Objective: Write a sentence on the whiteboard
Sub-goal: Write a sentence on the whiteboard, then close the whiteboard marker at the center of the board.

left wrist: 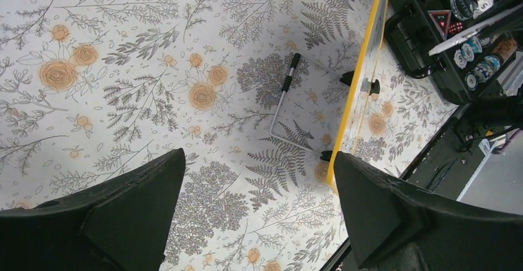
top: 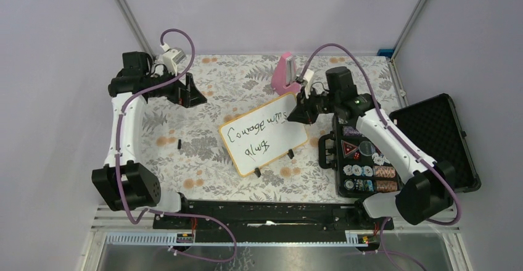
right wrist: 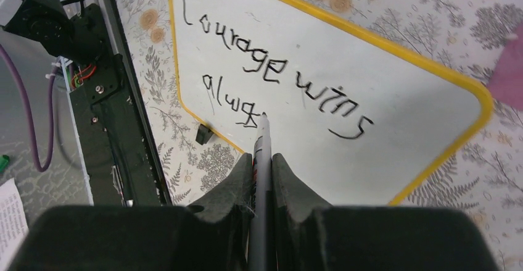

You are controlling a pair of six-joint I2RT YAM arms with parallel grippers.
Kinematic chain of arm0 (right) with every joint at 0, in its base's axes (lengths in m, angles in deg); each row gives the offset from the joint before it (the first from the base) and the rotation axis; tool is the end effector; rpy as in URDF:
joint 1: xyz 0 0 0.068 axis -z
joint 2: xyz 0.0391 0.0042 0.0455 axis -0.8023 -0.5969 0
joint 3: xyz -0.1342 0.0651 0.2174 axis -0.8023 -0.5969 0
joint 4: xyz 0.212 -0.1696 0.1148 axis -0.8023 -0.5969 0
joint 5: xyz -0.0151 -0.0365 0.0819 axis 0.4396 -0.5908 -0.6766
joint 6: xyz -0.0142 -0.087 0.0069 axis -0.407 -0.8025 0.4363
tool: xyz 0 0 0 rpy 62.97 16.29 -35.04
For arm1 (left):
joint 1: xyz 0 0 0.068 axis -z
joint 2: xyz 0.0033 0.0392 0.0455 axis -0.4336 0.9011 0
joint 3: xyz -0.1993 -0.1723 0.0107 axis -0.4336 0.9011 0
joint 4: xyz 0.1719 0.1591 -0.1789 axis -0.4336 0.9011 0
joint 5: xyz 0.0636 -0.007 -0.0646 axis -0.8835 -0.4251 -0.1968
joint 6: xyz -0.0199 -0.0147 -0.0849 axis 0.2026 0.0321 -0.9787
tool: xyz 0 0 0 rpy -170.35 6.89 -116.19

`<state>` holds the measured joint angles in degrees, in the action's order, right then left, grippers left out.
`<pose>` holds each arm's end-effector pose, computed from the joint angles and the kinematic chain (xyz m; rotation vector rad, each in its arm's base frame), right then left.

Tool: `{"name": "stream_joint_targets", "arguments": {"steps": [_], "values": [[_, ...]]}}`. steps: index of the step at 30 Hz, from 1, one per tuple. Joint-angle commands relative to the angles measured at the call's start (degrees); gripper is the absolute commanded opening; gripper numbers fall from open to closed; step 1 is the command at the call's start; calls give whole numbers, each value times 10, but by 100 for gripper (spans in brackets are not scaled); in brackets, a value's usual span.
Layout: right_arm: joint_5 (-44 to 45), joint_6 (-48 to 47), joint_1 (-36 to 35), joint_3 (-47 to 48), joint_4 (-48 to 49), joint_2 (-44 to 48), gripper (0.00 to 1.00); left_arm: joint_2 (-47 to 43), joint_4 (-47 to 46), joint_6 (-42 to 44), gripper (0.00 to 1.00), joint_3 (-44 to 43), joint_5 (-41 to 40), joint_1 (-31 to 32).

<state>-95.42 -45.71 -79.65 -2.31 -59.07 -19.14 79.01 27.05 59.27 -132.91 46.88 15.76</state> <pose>0.3029 0.2081 0.3006 -1.1299 1.7817 0.8933 0.3407 -0.0017 0.3430 0.5676 2.1246 -0.7773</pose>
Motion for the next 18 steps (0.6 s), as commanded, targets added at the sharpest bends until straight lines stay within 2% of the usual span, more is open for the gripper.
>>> {"name": "stream_joint_targets", "arguments": {"steps": [1, 5, 11, 18], "values": [[-38, 23, 60, 10, -11, 27, 8, -18, -15, -15, 99, 7, 3, -12], [-38, 37, 101, -5, -6, 38, 8, -24, -57, -52, 99, 34, -10, -15], [-37, 90, 169, -43, 38, 47, 8, -51, -136, -119, 99, 87, -75, -14], [-17, 114, 213, -77, 71, 41, 7, -56, -177, -131, 99, 140, -117, -15]]}}
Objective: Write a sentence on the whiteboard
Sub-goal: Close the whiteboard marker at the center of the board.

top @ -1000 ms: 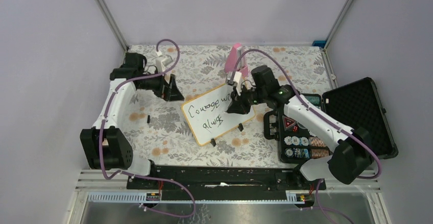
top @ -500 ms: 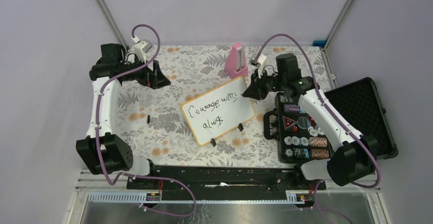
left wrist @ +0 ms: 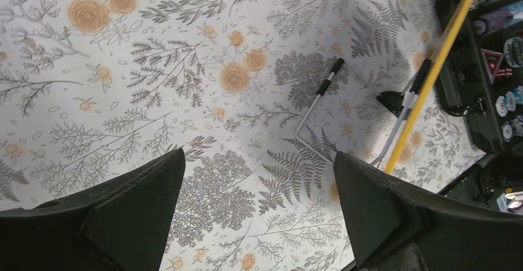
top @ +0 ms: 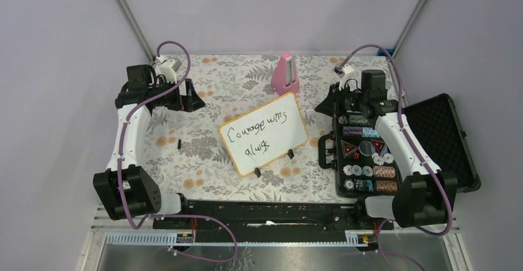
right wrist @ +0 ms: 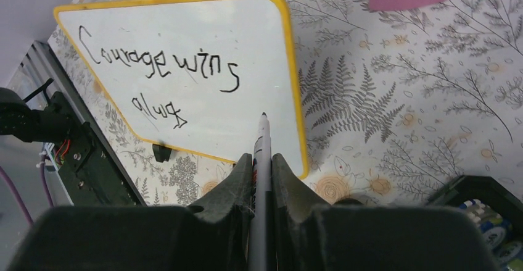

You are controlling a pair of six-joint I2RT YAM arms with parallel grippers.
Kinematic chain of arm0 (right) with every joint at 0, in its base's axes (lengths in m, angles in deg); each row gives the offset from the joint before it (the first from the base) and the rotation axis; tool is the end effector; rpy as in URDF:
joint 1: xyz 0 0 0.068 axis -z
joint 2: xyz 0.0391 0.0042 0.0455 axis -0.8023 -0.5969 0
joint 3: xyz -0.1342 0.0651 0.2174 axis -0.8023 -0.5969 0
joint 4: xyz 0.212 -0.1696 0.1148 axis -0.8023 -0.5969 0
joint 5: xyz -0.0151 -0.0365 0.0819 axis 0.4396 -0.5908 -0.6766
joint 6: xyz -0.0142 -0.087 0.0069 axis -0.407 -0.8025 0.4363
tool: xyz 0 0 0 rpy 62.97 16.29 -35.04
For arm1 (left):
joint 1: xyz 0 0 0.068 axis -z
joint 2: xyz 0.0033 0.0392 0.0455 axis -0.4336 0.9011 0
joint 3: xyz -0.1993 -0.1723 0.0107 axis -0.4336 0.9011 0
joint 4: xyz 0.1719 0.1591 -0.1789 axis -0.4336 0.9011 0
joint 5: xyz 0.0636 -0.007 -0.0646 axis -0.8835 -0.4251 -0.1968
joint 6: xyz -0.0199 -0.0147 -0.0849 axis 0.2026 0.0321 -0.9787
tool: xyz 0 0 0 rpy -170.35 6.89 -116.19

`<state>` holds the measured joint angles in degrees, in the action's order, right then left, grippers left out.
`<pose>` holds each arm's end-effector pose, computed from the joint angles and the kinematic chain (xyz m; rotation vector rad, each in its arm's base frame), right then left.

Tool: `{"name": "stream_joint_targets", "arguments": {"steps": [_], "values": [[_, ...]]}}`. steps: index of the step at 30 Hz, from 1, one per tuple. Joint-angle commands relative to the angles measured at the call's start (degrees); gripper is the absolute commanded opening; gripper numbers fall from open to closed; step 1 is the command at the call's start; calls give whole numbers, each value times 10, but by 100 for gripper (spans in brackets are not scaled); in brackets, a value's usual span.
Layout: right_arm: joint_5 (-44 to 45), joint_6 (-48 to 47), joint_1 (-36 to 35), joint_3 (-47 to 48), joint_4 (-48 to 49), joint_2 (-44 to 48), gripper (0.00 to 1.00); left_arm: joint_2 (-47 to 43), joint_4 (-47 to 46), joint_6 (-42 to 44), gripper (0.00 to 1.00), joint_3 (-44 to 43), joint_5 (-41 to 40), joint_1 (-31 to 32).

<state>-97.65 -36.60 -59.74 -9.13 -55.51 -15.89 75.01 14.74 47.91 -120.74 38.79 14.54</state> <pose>0.3399 0.0930 0.2805 -0.6588 1.9647 0.8212 0.3418 0.0136 0.2995 0.3082 2.2114 -0.6796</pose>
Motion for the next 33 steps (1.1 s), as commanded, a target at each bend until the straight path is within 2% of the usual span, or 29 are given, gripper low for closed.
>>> {"name": "stream_joint_targets", "arguments": {"steps": [1, 7, 12, 16, 19, 24, 33], "values": [[4, 16, 15, -12, 34, 7, 7, -15, -55, -14, 99, 24, -38, -3], [-45, -53, 14, -52, -17, 32, 7, -13, -39, 21, 99, 43, -69, -6], [-57, -57, 13, -59, -45, 49, 7, -2, 49, 110, 99, 32, -59, -69], [-66, -51, 12, -66, -45, 56, 7, -15, 94, 184, 99, 77, -91, -97], [-72, -49, 11, -68, -44, 52, 7, -16, 72, 193, 98, 117, -126, -111], [-77, -50, 9, -69, -44, 48, 7, 35, 13, 169, 80, 146, -140, -114], [-80, -53, 8, -63, -44, 38, 7, 120, -79, 137, 62, 184, -186, -114]]}}
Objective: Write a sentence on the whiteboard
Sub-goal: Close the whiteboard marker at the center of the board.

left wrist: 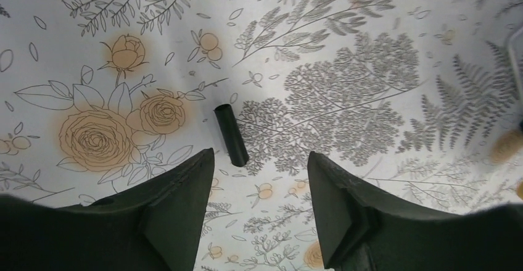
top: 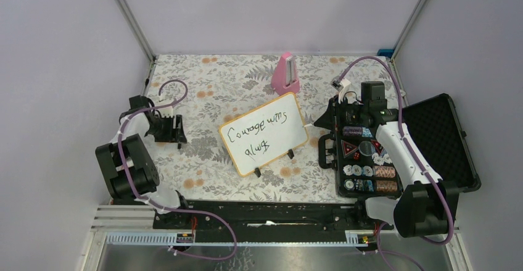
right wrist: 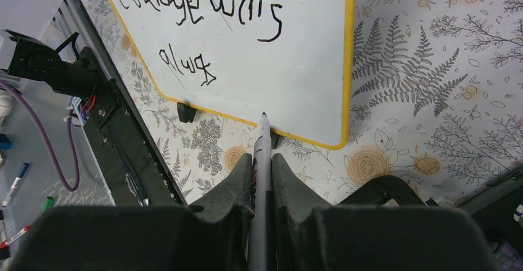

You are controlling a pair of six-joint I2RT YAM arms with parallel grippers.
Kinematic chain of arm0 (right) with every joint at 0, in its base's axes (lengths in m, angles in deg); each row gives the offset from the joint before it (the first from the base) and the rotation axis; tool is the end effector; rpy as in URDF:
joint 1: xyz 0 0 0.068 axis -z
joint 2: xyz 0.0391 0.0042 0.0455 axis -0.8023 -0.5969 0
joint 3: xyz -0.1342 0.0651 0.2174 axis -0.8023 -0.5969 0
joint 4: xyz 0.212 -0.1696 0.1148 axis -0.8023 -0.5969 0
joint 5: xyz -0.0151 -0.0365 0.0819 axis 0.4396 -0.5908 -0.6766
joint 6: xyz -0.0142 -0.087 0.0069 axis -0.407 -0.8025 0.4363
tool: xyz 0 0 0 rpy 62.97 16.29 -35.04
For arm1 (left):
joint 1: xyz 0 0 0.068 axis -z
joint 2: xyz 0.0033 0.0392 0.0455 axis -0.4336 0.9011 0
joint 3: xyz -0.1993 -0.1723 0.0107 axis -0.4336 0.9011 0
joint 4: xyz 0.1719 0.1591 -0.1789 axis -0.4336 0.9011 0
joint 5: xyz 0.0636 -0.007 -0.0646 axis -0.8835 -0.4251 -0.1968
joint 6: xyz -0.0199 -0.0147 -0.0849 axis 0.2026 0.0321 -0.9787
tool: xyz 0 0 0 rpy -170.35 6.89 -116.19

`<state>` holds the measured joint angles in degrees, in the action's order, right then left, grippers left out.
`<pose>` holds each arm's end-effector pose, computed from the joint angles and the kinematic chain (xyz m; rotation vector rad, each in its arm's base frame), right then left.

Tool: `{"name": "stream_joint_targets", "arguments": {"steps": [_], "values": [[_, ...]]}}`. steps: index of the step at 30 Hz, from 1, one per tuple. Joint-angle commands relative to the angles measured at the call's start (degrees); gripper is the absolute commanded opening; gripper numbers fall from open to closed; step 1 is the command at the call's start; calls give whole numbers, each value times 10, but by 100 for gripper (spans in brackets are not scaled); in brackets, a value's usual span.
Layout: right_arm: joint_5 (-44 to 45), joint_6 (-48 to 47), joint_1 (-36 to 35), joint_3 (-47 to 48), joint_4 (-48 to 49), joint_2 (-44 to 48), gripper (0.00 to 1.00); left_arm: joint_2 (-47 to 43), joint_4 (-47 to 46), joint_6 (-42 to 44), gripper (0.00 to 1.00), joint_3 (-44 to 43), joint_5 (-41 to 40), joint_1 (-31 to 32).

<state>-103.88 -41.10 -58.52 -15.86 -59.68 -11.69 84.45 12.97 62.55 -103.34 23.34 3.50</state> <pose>0.3091 0.0886 0.2539 -0.7333 1.9915 0.9250 0.3083 0.0876 0.1331 0.1532 2.6508 -0.4178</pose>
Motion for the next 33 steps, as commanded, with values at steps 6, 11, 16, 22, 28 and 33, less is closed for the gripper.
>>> {"name": "stream_joint_targets", "arguments": {"steps": [6, 11, 16, 22, 28, 33], "values": [[-15, -9, -5, 5, -2, -8, 7, 50, -91, -9, 54, 26, -34, -4], [-13, -9, -5, 8, -3, -13, 7, 73, -108, -9, 50, 31, -35, -3], [-14, -9, -5, 14, -2, -20, 7, 91, -115, -15, 40, 27, -50, 6], [-15, -8, -6, 22, -2, -22, 7, 98, -114, -18, 18, 24, -86, 18], [-19, 5, -33, 39, -2, -24, 7, 44, -14, 12, 0, -55, -9, 18], [-16, 21, -82, 68, -2, -29, 6, -36, 140, 56, 0, -214, 70, 21]]}}
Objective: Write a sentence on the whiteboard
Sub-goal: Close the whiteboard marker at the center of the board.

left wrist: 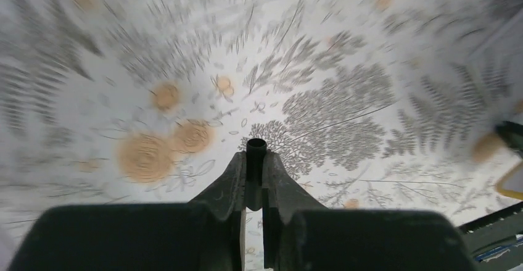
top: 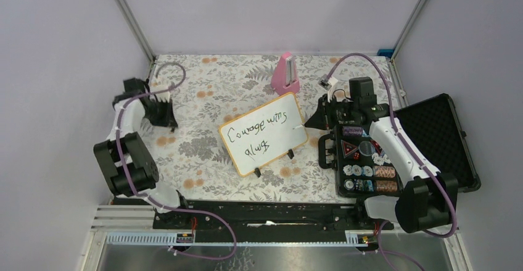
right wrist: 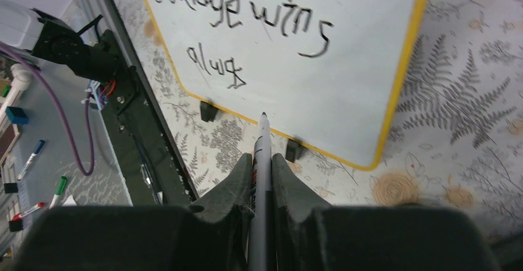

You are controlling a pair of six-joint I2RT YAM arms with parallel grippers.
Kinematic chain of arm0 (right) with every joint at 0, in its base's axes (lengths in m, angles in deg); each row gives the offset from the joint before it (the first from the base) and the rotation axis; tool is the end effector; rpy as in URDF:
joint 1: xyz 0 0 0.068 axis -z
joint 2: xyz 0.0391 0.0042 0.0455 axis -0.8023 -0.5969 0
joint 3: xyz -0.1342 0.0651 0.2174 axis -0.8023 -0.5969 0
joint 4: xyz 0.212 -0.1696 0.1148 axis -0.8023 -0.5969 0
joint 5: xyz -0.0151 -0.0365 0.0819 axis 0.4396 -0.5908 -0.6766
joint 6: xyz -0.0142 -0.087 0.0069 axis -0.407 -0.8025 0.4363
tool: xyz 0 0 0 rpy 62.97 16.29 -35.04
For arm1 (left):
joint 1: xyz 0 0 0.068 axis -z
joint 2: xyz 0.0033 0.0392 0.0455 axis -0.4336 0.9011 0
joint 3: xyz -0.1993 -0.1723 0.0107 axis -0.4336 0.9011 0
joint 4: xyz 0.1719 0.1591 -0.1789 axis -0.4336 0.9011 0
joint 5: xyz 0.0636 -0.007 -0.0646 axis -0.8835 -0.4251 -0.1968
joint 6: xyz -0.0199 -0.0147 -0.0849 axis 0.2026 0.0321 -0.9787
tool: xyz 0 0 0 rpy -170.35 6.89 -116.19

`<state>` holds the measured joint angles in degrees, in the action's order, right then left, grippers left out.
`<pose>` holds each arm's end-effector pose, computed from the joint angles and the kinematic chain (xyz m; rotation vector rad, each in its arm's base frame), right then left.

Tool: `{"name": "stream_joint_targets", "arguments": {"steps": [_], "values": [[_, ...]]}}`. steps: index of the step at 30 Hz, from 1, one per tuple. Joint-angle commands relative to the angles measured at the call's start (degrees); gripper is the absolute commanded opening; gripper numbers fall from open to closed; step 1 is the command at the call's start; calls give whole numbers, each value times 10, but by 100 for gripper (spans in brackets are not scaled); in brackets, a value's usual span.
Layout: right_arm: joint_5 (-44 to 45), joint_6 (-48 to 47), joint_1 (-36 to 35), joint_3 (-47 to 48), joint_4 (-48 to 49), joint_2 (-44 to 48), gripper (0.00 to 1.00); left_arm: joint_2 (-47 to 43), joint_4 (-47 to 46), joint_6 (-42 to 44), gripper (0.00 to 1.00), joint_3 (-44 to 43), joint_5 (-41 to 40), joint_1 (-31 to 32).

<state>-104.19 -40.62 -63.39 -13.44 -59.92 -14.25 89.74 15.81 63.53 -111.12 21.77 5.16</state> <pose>0.3103 0.1166 0.2564 -0.8164 1.9818 0.9881 0.3352 0.0899 0.1440 0.2083 2.6682 -0.3927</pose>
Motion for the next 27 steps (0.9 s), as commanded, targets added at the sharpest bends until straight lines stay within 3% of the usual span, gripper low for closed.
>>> {"name": "stream_joint_targets", "arguments": {"steps": [1, 4, 8, 13, 18, 21, 27], "values": [[-19, 23, -39, 52, 3, -6, 5, -98, 141, 54, 0, -172, 98, 10], [-42, 57, -44, 75, 17, -14, 4, -117, 230, 82, 0, -282, 131, 56], [-74, 79, -50, 99, 26, -14, 1, -143, 289, 75, 0, -359, 126, 206], [-132, 125, -54, 95, 51, -2, 0, -157, 291, 46, 0, -342, 152, 402], [-174, 144, -61, 83, 59, 9, 0, -150, 278, 47, 0, -289, 129, 539], [-193, 153, -67, 74, 60, 14, 0, -141, 271, 44, 0, -271, 116, 588], [-206, 179, -91, 62, 76, 13, 0, -114, 265, 51, 0, -271, 123, 613]]}}
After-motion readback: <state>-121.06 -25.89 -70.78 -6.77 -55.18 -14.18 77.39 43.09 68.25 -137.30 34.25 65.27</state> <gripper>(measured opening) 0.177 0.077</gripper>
